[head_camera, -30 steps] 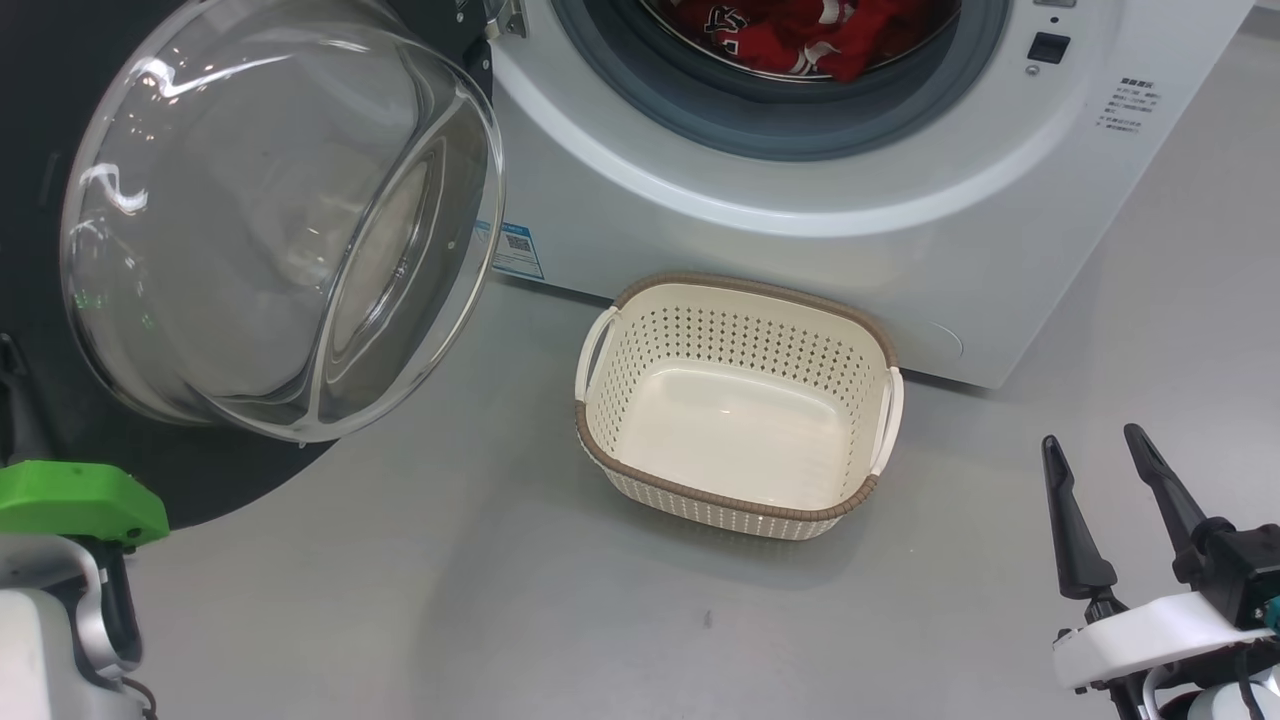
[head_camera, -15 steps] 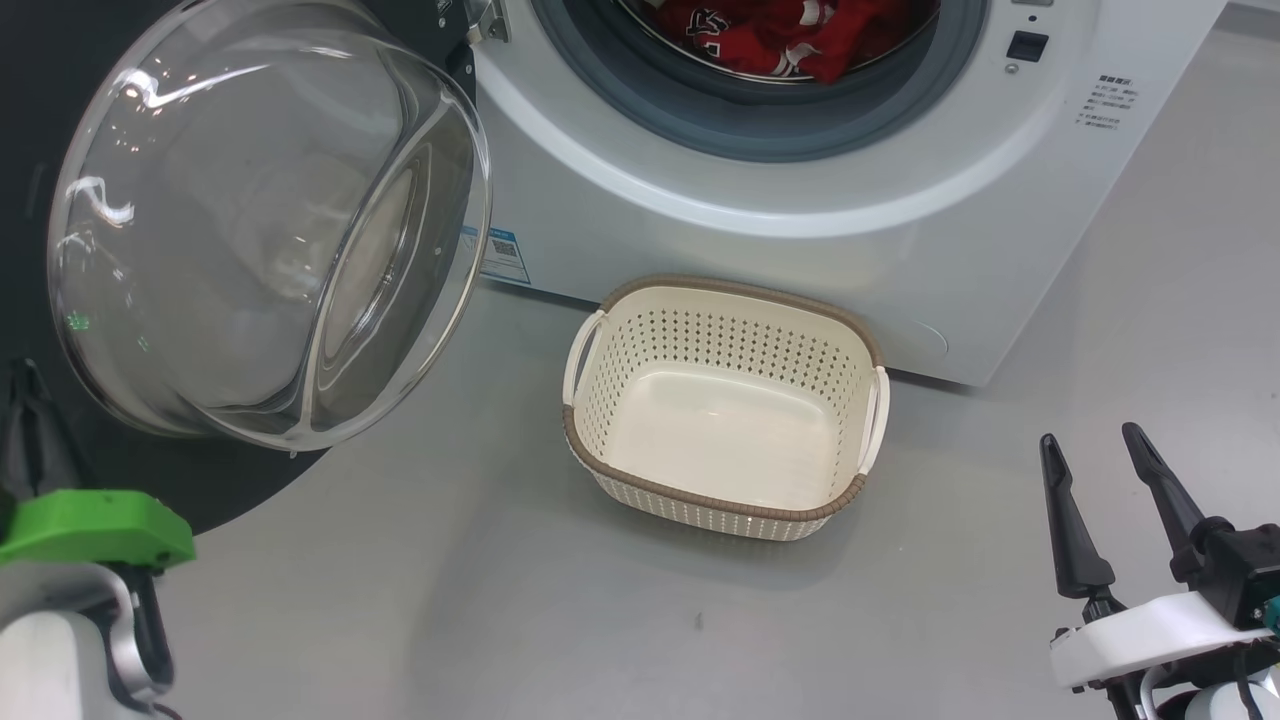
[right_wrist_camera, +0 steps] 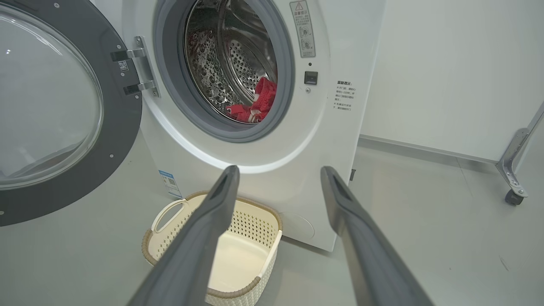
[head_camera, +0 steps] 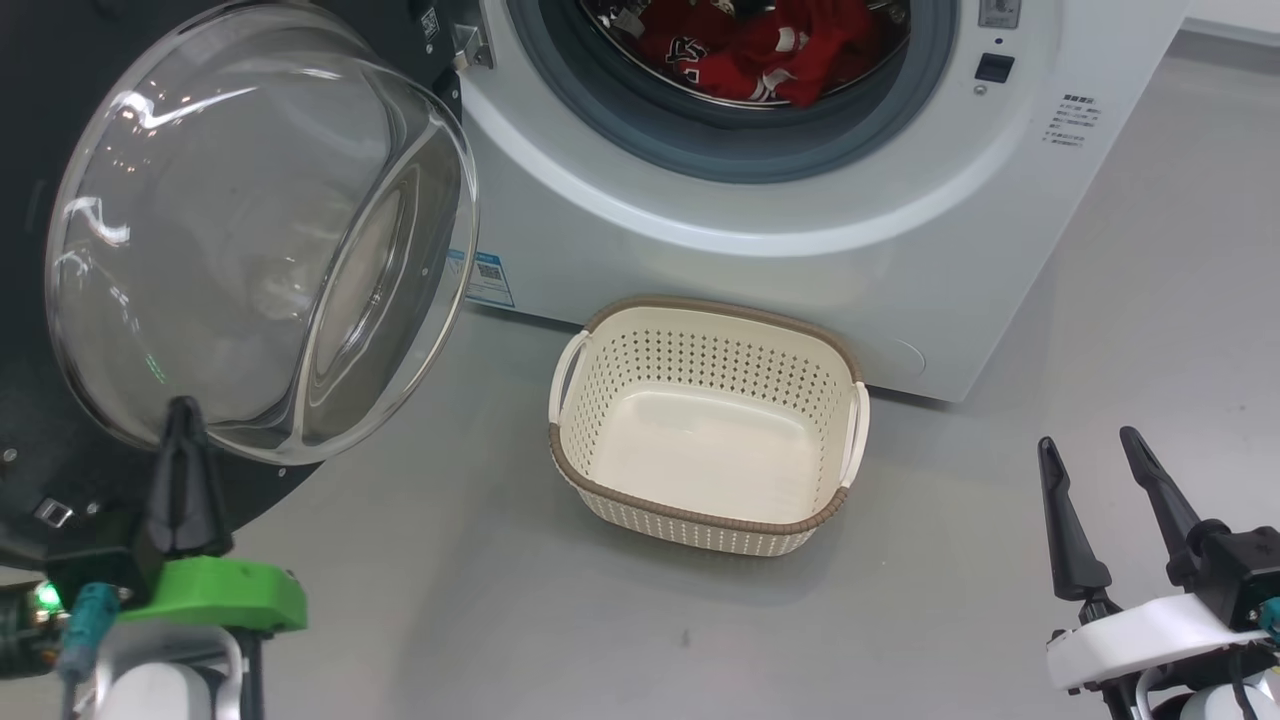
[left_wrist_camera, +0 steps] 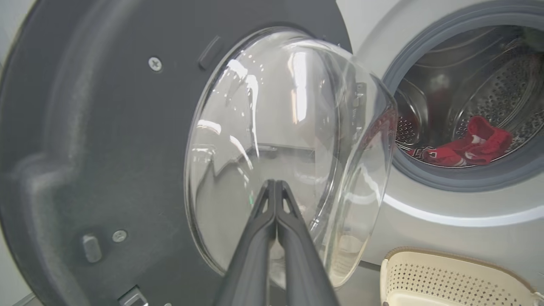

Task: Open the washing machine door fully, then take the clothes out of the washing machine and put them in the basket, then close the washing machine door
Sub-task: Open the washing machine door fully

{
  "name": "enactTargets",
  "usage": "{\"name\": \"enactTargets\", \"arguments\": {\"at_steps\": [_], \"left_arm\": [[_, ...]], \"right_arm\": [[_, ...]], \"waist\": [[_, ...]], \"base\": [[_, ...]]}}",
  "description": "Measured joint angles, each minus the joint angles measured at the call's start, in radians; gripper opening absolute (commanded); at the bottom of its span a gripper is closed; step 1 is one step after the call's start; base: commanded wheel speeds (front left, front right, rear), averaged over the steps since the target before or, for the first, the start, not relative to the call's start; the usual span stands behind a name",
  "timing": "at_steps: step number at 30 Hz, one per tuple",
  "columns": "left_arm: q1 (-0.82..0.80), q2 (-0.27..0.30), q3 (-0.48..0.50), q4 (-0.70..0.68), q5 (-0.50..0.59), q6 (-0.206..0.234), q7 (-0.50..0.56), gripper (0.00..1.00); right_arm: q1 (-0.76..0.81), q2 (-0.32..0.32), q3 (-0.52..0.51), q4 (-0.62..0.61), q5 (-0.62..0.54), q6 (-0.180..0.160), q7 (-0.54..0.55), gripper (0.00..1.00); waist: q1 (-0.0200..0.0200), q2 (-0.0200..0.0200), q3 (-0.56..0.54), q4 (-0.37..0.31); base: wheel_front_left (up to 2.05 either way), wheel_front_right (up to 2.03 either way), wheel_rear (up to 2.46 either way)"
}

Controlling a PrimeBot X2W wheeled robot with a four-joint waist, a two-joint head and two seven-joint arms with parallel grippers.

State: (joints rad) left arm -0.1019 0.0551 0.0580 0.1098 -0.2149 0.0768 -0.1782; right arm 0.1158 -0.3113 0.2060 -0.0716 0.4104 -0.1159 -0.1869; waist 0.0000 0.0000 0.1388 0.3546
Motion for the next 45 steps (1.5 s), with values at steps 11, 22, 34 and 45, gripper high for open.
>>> {"name": "enactTargets", "arguments": {"at_steps": [11, 22, 34, 45], "left_arm": [[0.065, -0.005, -0.107, -0.091, 0.014, -0.036, 0.016, 0.09], [0.107, -0.006, -0.163, -0.126, 0.014, -0.046, 0.071, 1.00], [0.134, -0.007, -0.181, -0.141, 0.015, -0.021, 0.116, 1.00], [0.135, -0.007, -0.206, -0.160, 0.023, -0.019, 0.124, 1.00]], "right_arm": [[0.000, 0.015, 0.026, 0.006, 0.000, 0.000, -0.003, 1.00], [-0.015, 0.017, 0.046, 0.018, -0.008, 0.009, -0.004, 1.00], [-0.016, 0.031, 0.052, 0.039, -0.008, 0.009, -0.005, 1.00], [-0.015, 0.027, 0.022, 0.049, -0.008, 0.009, -0.013, 1.00]], "waist": [[0.0000, 0.0000, -0.015, -0.041], [0.0000, 0.0000, -0.019, -0.117], [0.0000, 0.0000, -0.027, -0.225], [0.0000, 0.0000, -0.035, -0.284]], "base": [[0.00, 0.00, 0.00], [0.00, 0.00, 0.00], [0.00, 0.00, 0.00], [0.00, 0.00, 0.00]]}}
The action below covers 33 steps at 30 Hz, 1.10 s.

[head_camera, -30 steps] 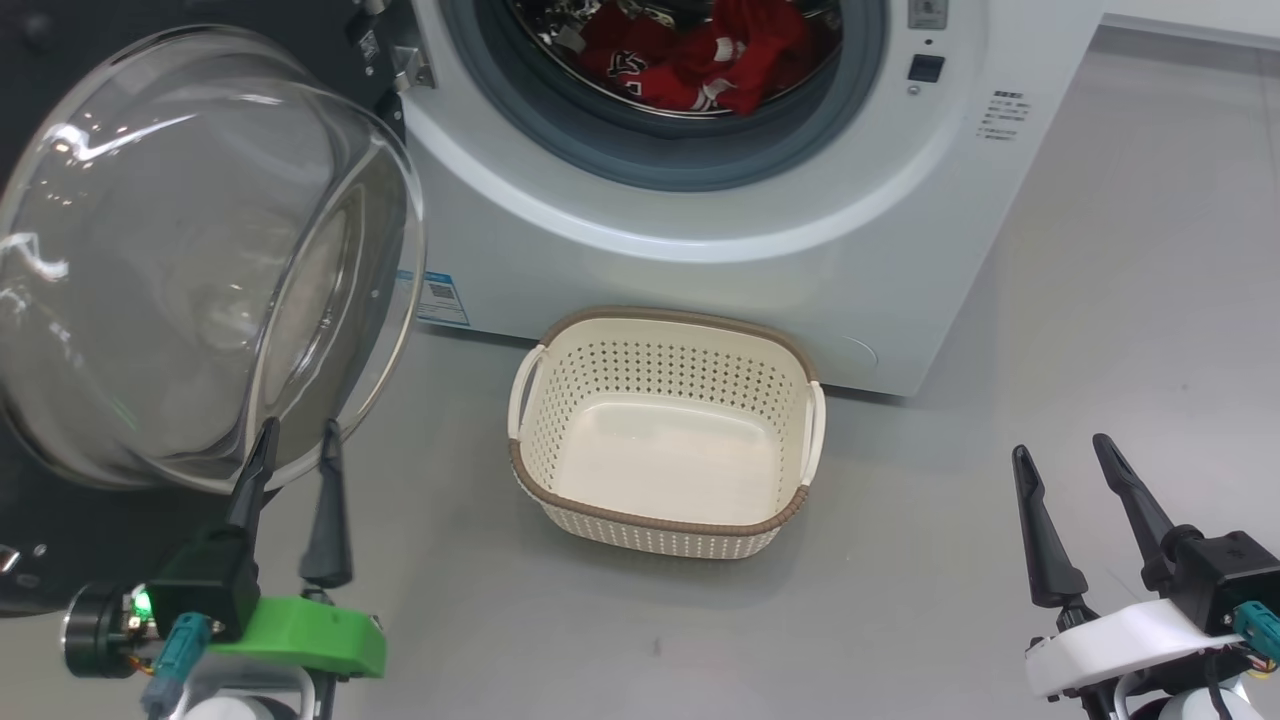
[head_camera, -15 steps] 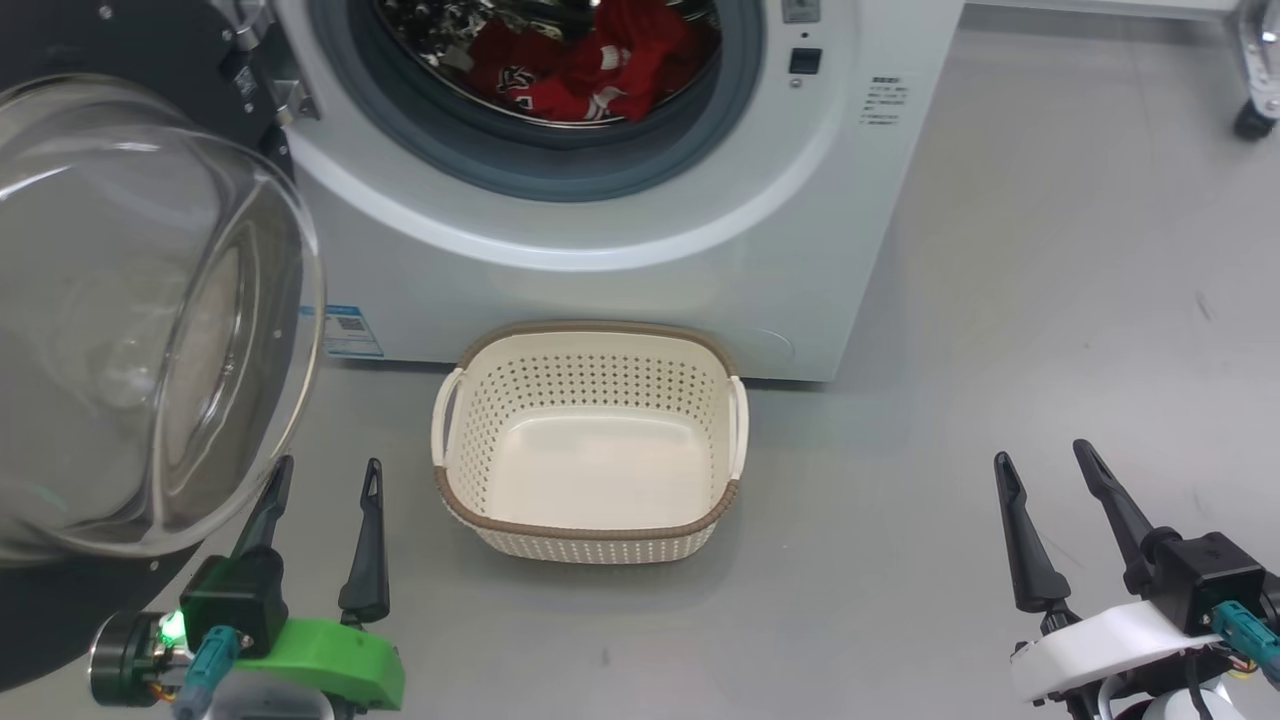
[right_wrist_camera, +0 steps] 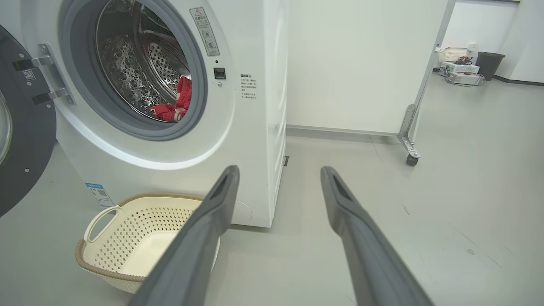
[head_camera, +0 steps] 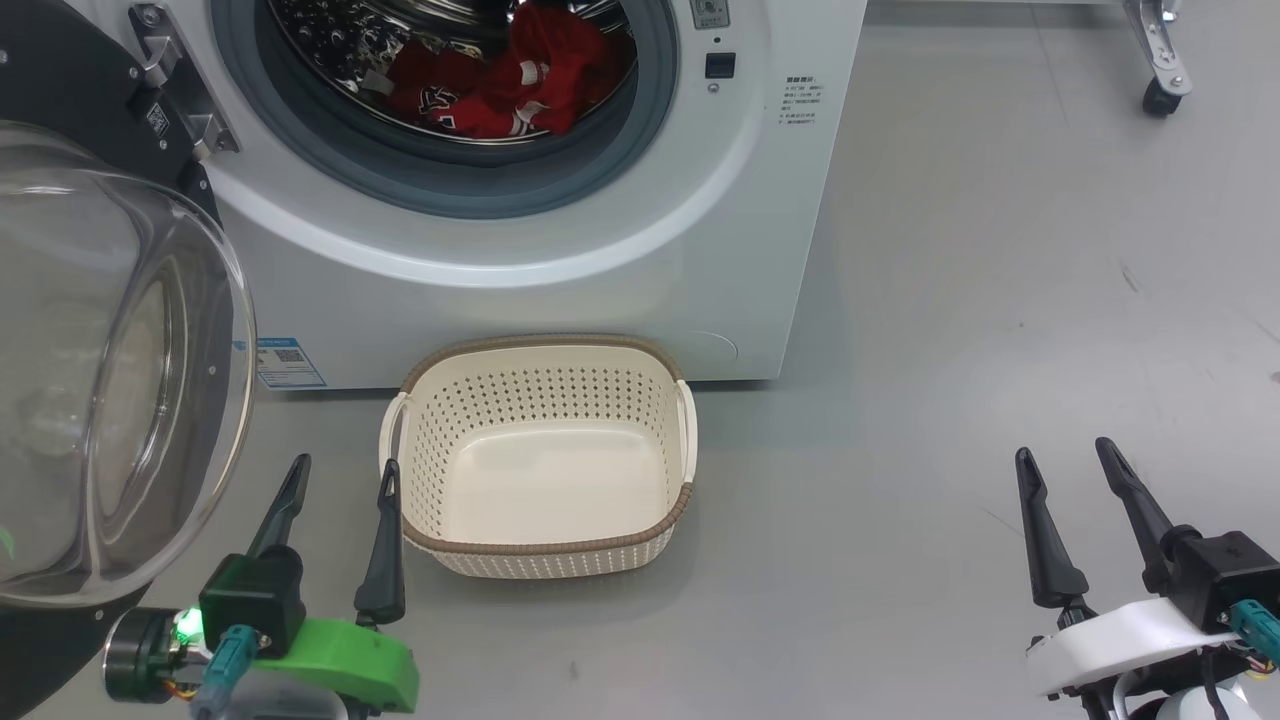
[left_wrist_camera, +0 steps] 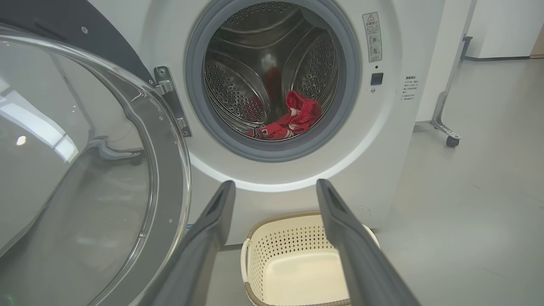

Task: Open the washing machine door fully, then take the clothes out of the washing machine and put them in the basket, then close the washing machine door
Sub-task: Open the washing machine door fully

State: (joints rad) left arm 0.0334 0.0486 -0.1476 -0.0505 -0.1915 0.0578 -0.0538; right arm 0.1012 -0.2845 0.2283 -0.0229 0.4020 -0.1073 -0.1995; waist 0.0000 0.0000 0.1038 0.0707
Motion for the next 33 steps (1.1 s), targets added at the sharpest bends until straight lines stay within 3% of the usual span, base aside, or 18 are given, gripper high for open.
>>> {"name": "enactTargets", "arguments": {"at_steps": [33], "left_arm": [[0.009, 0.000, -0.021, -0.037, -0.003, 0.016, 0.028, 1.00]], "right_arm": [[0.001, 0.005, -0.004, 0.000, 0.000, -0.001, -0.010, 1.00]], "waist": [[0.0000, 0.0000, -0.003, -0.021]], "base": [[0.07, -0.07, 0.00]]}}
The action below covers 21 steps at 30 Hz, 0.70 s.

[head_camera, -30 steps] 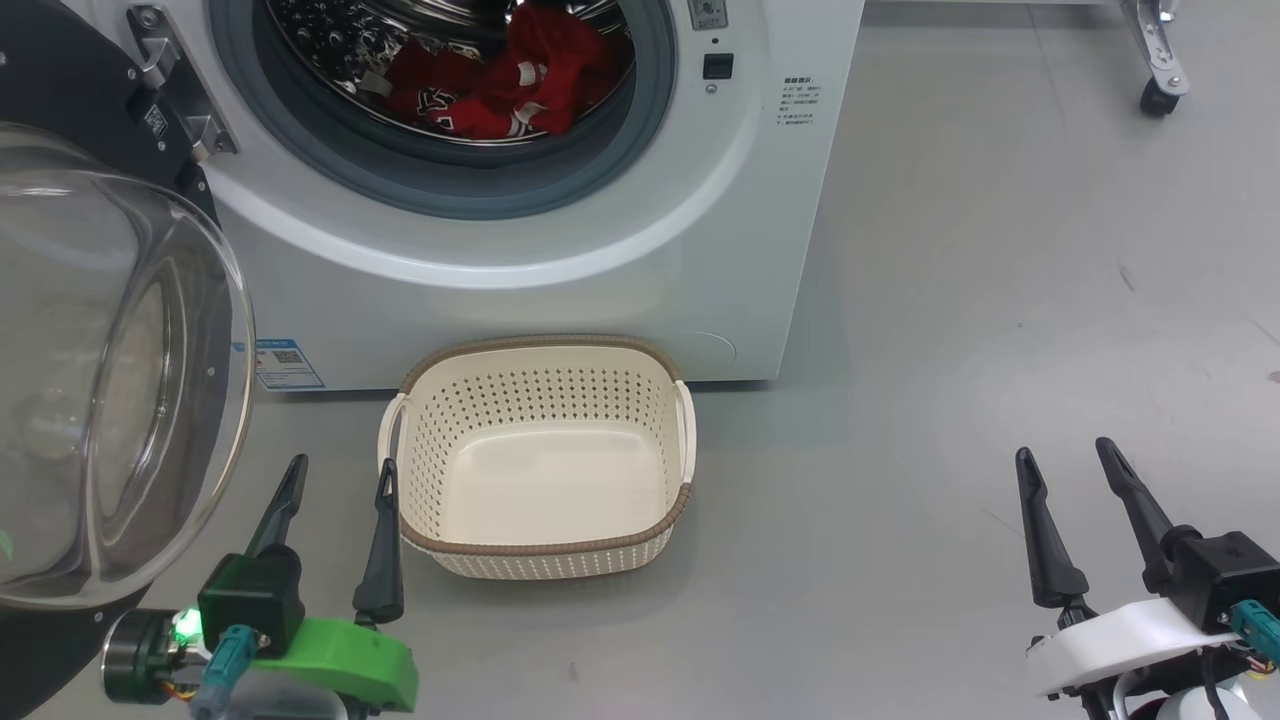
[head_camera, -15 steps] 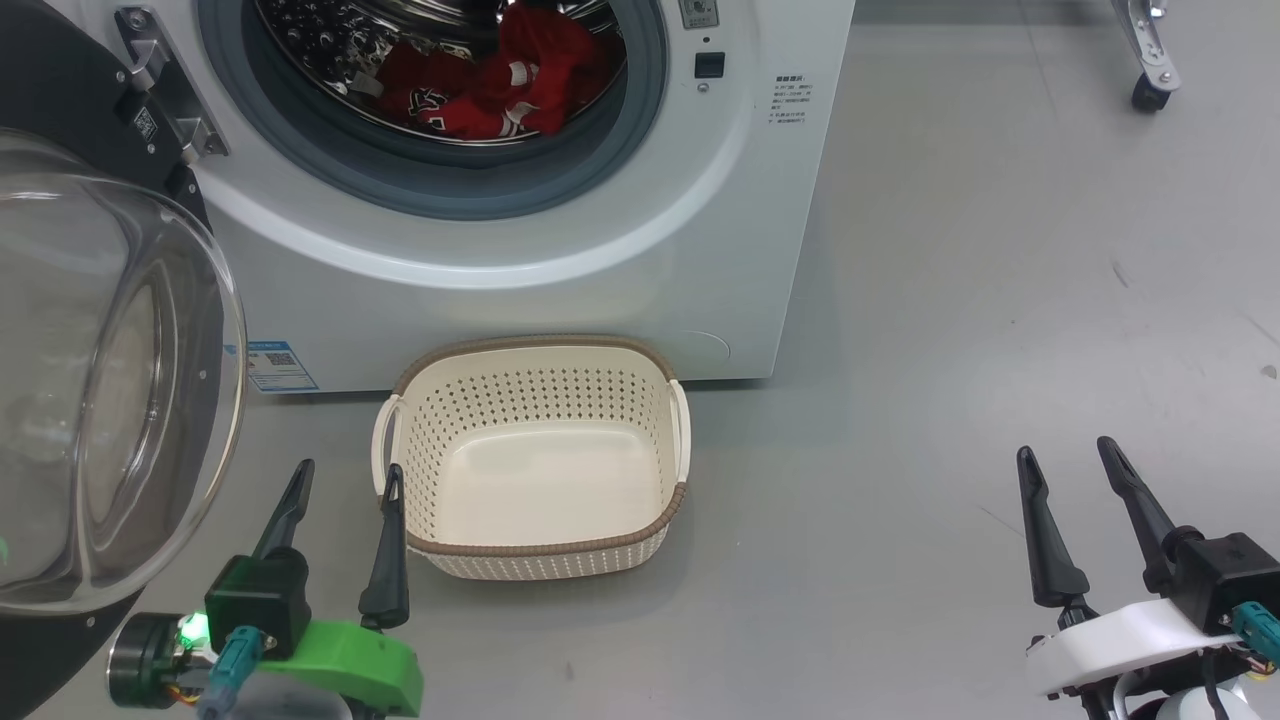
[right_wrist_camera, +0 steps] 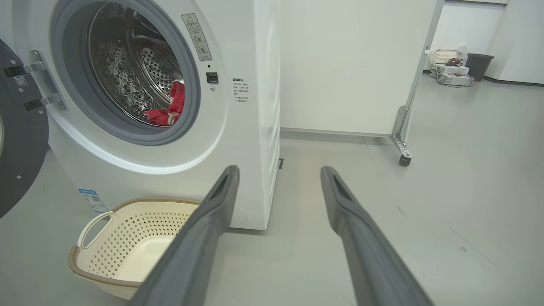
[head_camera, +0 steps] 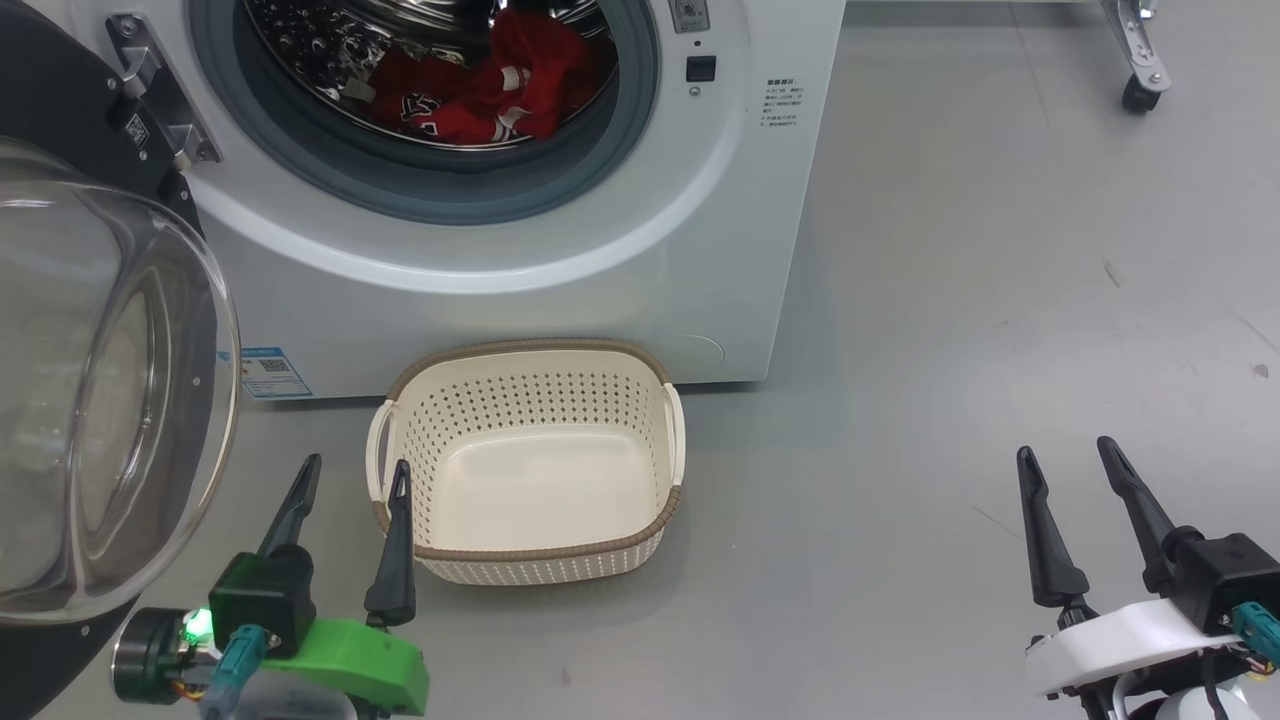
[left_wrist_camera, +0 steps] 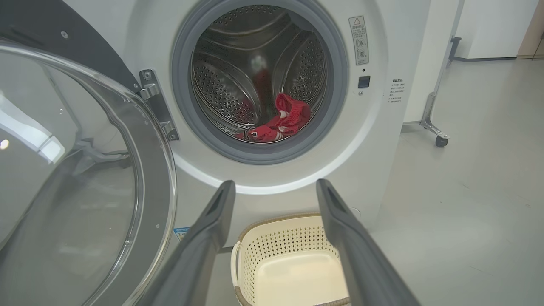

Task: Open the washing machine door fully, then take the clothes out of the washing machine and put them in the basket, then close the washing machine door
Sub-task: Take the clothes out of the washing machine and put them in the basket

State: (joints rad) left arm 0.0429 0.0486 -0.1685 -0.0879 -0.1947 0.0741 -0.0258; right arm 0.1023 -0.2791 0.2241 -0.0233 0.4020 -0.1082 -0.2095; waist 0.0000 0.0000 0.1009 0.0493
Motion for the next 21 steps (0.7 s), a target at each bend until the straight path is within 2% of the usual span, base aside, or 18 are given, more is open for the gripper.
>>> {"name": "enactTargets", "arguments": {"at_steps": [10, 21], "left_arm": [[0.000, 0.000, 0.000, -0.005, 0.002, 0.001, 0.007, 1.00], [0.000, 0.001, 0.000, -0.012, 0.007, 0.002, 0.013, 1.00]], "right_arm": [[0.002, 0.003, 0.000, 0.000, 0.000, 0.000, 0.000, 1.00], [0.002, 0.002, 0.001, 0.000, 0.000, 0.000, 0.000, 1.00]], "waist": [[0.0000, 0.0000, 0.004, -0.008], [0.0000, 0.0000, 0.012, -0.012]], "base": [[0.63, -0.63, 0.00], [1.03, -1.03, 0.00]]}}
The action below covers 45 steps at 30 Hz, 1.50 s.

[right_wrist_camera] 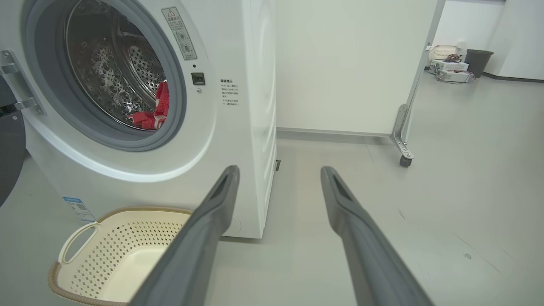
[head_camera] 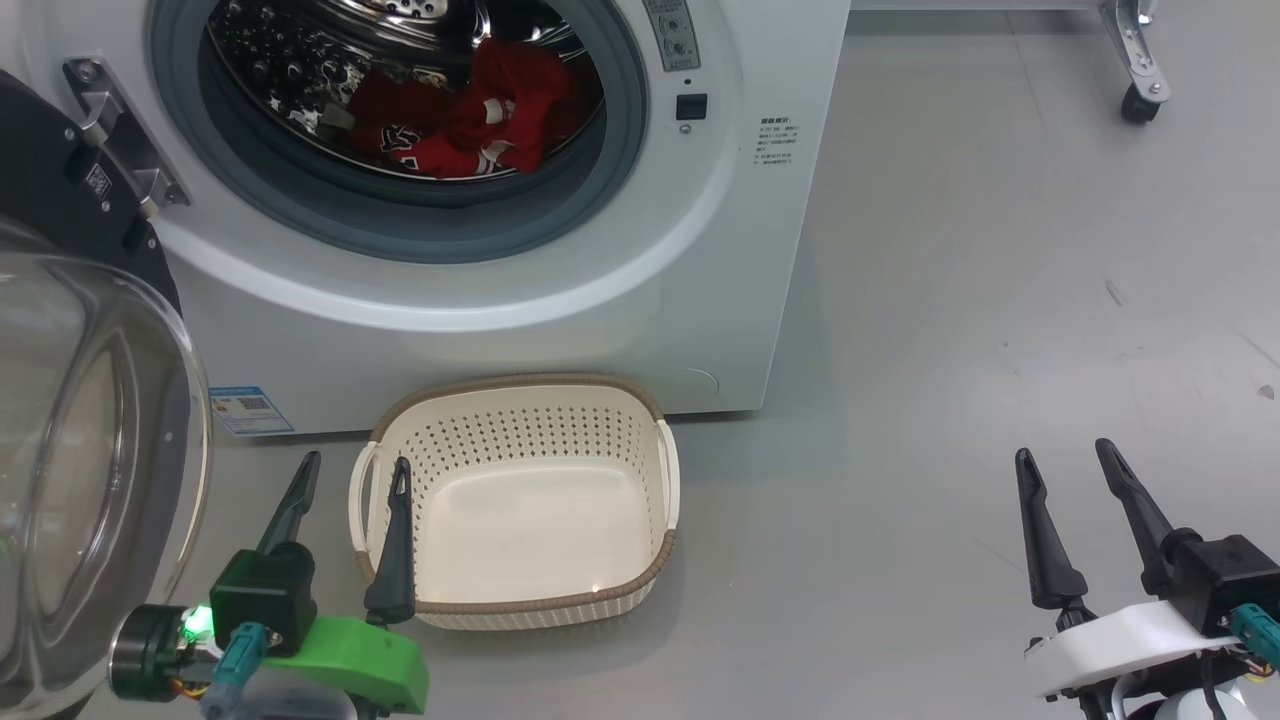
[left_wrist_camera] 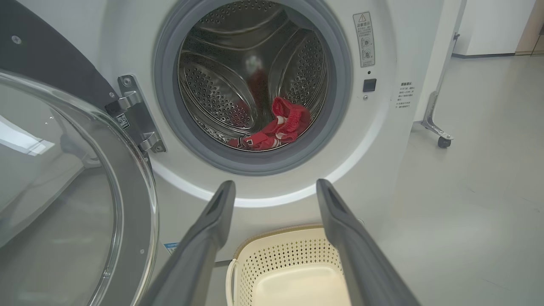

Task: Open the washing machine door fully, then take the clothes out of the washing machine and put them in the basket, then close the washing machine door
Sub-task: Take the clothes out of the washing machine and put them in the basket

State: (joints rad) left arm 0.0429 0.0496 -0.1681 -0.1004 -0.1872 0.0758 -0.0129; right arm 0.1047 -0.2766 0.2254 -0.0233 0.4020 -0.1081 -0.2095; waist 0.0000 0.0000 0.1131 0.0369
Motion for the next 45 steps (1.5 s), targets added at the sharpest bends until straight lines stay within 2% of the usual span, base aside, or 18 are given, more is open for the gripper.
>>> {"name": "enactTargets", "arguments": {"at_steps": [19, 45], "left_arm": [[0.000, 0.000, 0.000, -0.003, 0.006, 0.009, -0.001, 1.00], [0.000, 0.000, 0.000, -0.005, 0.006, 0.012, -0.008, 1.00]], "right_arm": [[0.000, 0.000, 0.001, 0.001, 0.002, 0.000, 0.000, 1.00], [-0.001, 0.000, 0.003, 0.005, 0.002, 0.002, 0.000, 1.00]], "waist": [[0.0000, 0.0000, 0.003, 0.000], [0.0000, 0.0000, 0.008, -0.001]], "base": [[0.73, -0.73, 0.00], [0.06, -0.06, 0.00]]}}
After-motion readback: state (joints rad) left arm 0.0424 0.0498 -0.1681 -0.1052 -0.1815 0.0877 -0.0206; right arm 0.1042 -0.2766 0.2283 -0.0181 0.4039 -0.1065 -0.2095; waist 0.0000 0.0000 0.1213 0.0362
